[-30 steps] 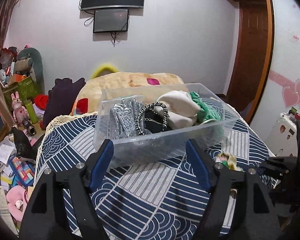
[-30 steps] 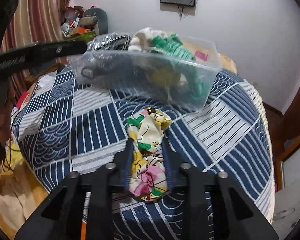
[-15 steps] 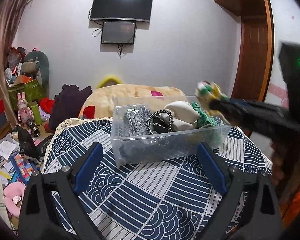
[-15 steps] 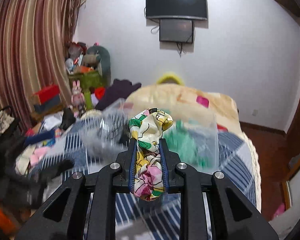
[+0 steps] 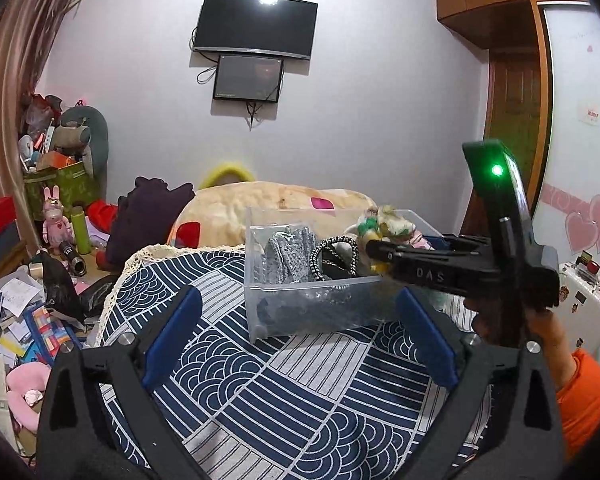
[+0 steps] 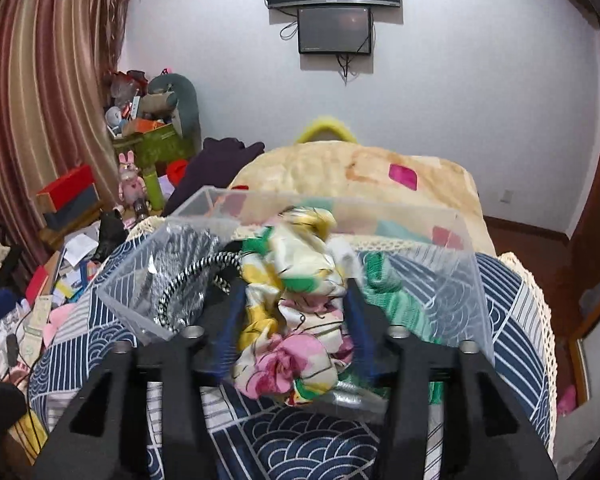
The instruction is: Organize soft objects
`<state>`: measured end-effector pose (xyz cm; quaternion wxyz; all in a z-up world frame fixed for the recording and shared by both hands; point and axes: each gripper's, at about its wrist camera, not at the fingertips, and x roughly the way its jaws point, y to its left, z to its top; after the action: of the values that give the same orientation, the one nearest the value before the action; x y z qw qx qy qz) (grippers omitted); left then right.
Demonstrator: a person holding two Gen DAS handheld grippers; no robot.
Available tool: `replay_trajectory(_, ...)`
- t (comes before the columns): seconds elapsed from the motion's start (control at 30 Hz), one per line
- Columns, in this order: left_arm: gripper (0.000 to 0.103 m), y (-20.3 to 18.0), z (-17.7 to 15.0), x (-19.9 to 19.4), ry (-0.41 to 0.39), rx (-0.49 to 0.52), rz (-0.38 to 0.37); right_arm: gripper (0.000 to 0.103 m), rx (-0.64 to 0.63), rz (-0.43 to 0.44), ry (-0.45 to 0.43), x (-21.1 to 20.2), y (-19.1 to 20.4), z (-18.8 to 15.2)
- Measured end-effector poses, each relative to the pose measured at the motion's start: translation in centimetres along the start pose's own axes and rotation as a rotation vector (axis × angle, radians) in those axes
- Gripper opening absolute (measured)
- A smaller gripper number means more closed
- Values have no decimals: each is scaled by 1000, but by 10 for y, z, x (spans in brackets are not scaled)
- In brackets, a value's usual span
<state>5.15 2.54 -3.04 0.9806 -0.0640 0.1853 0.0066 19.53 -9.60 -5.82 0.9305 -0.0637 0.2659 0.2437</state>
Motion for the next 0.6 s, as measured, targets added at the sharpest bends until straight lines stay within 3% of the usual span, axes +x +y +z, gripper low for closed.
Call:
replay_trajectory(0.17, 99, -1, 4, -5, -17, 0, 0, 64, -8, 1, -25, -15, -2, 2)
replay_trajectory(0.43, 99, -15, 18, -22, -82, 27, -8, 73, -3, 7, -159, -75, -8, 5)
replay_trajectory(0.6, 102, -23, 28, -38, -130, 48, -14, 84, -10, -5, -261, -120, -8, 0)
